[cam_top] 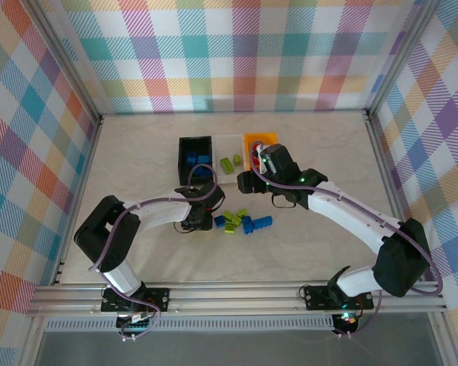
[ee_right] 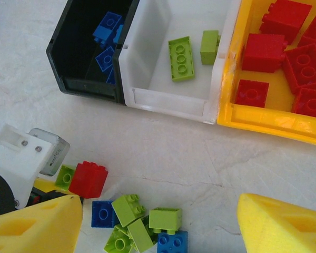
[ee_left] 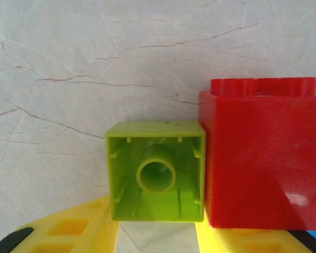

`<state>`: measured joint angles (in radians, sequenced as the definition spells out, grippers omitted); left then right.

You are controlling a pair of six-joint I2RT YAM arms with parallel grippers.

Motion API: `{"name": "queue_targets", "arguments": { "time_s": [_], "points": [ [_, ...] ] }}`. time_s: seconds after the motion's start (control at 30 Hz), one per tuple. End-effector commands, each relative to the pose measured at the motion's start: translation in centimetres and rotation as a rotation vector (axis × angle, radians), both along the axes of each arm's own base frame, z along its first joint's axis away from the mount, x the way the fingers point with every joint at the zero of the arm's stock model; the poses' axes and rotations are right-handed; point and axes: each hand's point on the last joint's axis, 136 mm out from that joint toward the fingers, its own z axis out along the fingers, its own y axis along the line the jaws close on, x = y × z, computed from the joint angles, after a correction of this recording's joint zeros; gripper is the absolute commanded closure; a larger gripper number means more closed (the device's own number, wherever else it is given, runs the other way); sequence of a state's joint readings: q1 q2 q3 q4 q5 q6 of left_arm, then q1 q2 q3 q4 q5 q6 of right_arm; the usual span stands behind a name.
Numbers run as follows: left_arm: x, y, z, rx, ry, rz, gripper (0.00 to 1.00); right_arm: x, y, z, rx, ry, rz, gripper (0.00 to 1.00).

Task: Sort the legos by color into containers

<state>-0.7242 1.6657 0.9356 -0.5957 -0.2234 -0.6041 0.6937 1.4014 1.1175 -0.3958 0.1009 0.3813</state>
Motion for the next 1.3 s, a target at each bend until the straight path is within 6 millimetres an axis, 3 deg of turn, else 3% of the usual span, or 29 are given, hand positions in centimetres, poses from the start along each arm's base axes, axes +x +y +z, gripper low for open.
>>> {"name": "queue_targets", "arguments": {
  "time_s": [0.0, 0.1, 0.23, 0.67, 0.97, 1.27],
  "points": [
    [-0.1, 1.2, 1.4, 0.028, -0.027, 0.004, 0.61, 0.1, -0.2, 1.1, 0.038, -0.024, -0.013, 0.23],
    [-0.5, 1.5, 2.1, 0.015, -0.038, 0.011, 0.56, 0.1, -0.1, 1.0, 0.038, -0.025, -0.012, 0.22],
    [-0.3, 2.1, 2.3, 0.026, -0.052, 0.018, 0.25, 0.2, 0.1, 0.9, 0.043, -0.020, -0.011, 0.22],
    [1.4, 1.3, 0.5, 0.012, 0.002, 0.005, 0.22, 0.2, -0.7, 0.8, 0.025, -0.025, -0.031, 0.22],
    [4.1, 1.9, 0.1, 0.043, -0.026, 0.028, 0.38, 0.2, -0.5, 1.0, 0.038, -0.023, -0.028, 0.22],
    [3.4, 1.7, 0.0, 0.011, -0.013, 0.038, 0.62, 0.2, -0.6, 1.0, 0.036, -0.025, -0.030, 0.22]
  ]
}}
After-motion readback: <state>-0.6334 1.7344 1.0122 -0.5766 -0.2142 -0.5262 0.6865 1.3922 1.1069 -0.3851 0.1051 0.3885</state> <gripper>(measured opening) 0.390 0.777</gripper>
